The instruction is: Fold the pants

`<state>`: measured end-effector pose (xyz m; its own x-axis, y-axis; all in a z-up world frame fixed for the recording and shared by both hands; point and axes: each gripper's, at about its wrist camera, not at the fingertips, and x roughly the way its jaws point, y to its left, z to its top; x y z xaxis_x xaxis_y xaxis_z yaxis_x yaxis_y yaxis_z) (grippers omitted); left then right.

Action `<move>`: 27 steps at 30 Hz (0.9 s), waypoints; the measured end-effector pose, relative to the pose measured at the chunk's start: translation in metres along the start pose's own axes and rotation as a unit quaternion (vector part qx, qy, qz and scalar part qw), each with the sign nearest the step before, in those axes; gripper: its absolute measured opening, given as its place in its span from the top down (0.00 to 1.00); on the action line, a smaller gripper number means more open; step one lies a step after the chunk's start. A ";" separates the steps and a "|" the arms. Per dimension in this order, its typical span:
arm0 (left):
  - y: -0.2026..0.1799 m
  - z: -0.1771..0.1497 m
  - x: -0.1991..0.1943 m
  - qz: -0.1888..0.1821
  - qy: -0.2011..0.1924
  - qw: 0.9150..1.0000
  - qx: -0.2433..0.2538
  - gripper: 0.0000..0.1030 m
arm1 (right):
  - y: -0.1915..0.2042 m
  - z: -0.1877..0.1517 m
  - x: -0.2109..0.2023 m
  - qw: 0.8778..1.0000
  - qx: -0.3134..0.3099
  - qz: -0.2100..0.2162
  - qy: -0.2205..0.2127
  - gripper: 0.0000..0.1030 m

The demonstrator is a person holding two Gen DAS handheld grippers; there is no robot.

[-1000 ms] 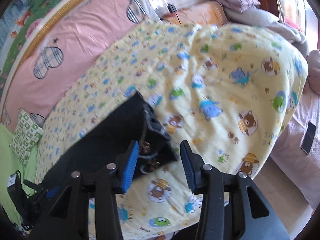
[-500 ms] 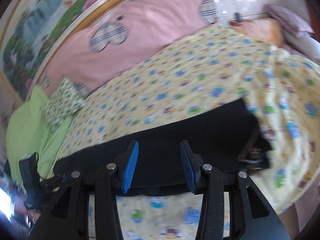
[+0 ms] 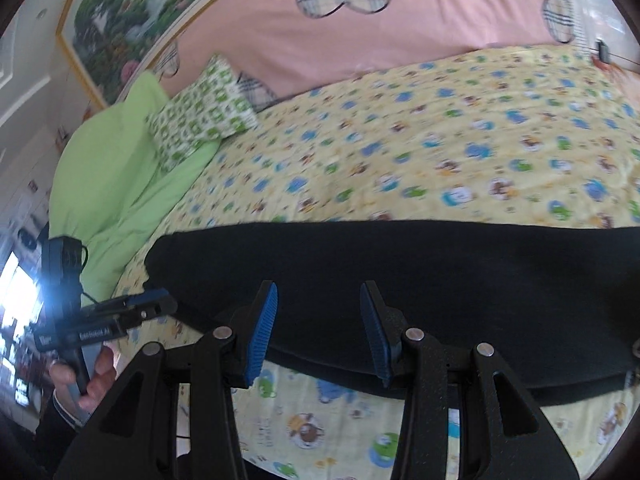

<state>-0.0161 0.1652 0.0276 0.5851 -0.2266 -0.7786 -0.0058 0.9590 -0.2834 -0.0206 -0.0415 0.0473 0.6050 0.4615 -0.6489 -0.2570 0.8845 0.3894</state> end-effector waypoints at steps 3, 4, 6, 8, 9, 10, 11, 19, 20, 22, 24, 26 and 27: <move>0.017 -0.003 -0.006 0.017 -0.006 1.000 -0.024 0.40 | 0.011 -0.002 0.012 1.000 -0.023 0.011 0.017 0.57; 0.023 -0.003 -0.008 0.027 -0.009 0.999 -0.033 0.40 | 0.015 -0.002 0.015 0.999 -0.031 0.015 0.023 0.57; 0.038 -0.005 -0.011 0.032 -0.010 0.998 -0.057 0.40 | 0.024 -0.003 0.024 0.998 -0.050 0.019 0.033 0.57; 0.054 -0.007 -0.015 0.035 -0.012 0.996 -0.082 0.40 | 0.035 -0.005 0.033 0.996 -0.074 0.022 0.046 0.57; 0.060 -0.007 -0.016 0.039 -0.013 0.995 -0.090 0.40 | 0.039 -0.007 0.036 0.995 -0.085 0.025 0.050 0.57; 0.066 -0.007 -0.017 0.046 -0.015 0.994 -0.096 0.40 | 0.044 -0.007 0.039 0.994 -0.096 0.026 0.054 0.57; 0.074 -0.008 -0.018 0.062 -0.018 0.992 -0.104 0.40 | 0.050 -0.008 0.042 0.992 -0.113 0.026 0.055 0.57; 0.128 -0.005 -0.023 0.059 -0.031 0.979 -0.193 0.40 | 0.086 -0.024 0.071 0.965 -0.248 0.017 0.086 0.57; 0.132 -0.003 -0.023 0.058 -0.033 0.977 -0.200 0.40 | 0.088 -0.025 0.075 0.961 -0.260 0.013 0.089 0.57; 0.140 0.000 -0.021 0.059 -0.033 0.975 -0.213 0.40 | 0.094 -0.028 0.083 0.954 -0.284 0.007 0.098 0.57; 0.145 0.003 -0.017 0.054 -0.032 0.972 -0.226 0.40 | 0.099 -0.030 0.090 0.947 -0.302 0.004 0.105 0.57; 0.149 0.008 -0.013 0.050 -0.033 0.970 -0.234 0.40 | 0.103 -0.032 0.097 0.941 -0.318 0.010 0.115 0.57; 0.147 0.011 -0.010 0.051 -0.032 0.970 -0.234 0.40 | 0.105 -0.032 0.100 0.938 -0.324 0.012 0.119 0.57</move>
<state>-0.0144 0.3107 -0.0002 0.6116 -0.1085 -0.7837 -0.4260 0.7896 -0.4417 -0.0116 0.1001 0.0023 0.4279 0.4166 -0.8021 -0.7198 0.6938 -0.0237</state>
